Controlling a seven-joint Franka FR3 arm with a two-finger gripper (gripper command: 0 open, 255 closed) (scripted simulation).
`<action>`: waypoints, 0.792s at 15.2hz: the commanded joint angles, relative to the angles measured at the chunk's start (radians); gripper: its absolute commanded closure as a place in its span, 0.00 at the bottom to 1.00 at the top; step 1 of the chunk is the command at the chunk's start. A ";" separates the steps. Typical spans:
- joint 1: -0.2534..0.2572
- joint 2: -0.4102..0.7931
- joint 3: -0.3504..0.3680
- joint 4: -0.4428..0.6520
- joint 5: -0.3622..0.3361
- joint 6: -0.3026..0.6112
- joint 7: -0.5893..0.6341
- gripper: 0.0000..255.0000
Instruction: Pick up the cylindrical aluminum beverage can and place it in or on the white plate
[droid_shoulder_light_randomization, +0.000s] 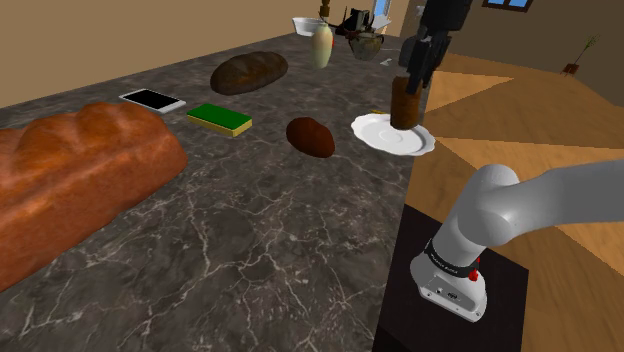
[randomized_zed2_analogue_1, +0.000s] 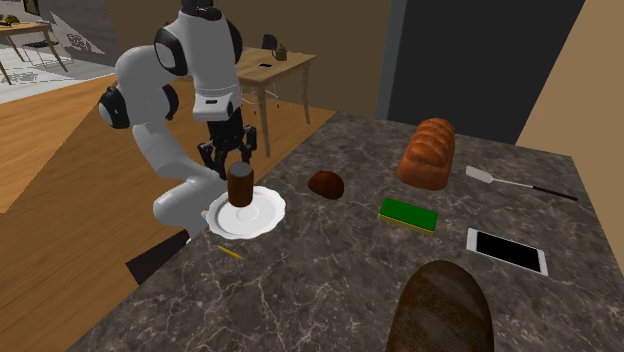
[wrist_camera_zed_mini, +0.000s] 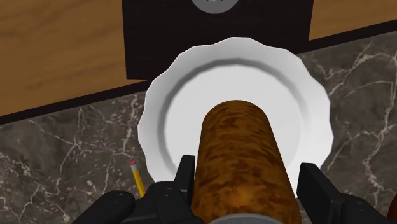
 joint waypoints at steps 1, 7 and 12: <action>0.001 -0.019 0.002 -0.040 0.001 0.022 0.001 1.00; 0.001 -0.038 0.002 -0.088 0.002 0.050 0.000 1.00; 0.001 -0.039 0.002 -0.088 0.002 0.050 0.000 0.00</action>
